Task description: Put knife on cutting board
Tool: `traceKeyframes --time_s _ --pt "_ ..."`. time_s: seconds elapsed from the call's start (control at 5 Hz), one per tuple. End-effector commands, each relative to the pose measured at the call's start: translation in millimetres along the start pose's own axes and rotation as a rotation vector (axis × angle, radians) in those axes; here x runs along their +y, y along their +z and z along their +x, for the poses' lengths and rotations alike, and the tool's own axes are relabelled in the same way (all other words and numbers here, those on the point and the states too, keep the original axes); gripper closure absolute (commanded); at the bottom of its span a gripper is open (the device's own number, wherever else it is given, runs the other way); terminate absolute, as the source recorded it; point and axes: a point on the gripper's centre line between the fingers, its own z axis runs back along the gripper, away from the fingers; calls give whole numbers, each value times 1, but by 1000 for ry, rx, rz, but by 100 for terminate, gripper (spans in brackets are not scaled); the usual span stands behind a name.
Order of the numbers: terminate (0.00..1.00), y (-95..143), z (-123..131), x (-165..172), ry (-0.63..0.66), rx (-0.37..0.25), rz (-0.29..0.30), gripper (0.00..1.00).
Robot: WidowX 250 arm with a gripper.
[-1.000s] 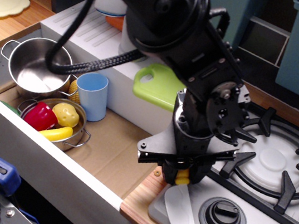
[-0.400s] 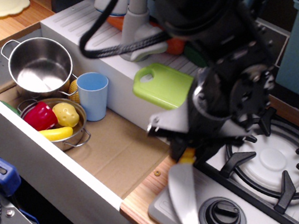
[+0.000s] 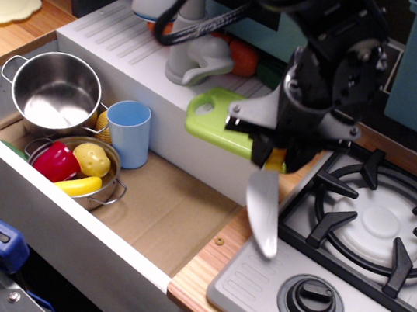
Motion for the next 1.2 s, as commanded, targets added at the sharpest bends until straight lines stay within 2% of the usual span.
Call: traceKeyframes --time_s 0.0,0.4,0.6,0.8,1.0 --pt "0 -5 49 -4 -84 -46 -52 100" --pt "0 -8 87 4 -175 -88 -42 100" --pt "0 -14 94 6 -225 -129 -85 0" --pt "0 -14 94 6 -225 -129 -85 0" --pt "100 -14 94 6 -225 -129 -85 0"
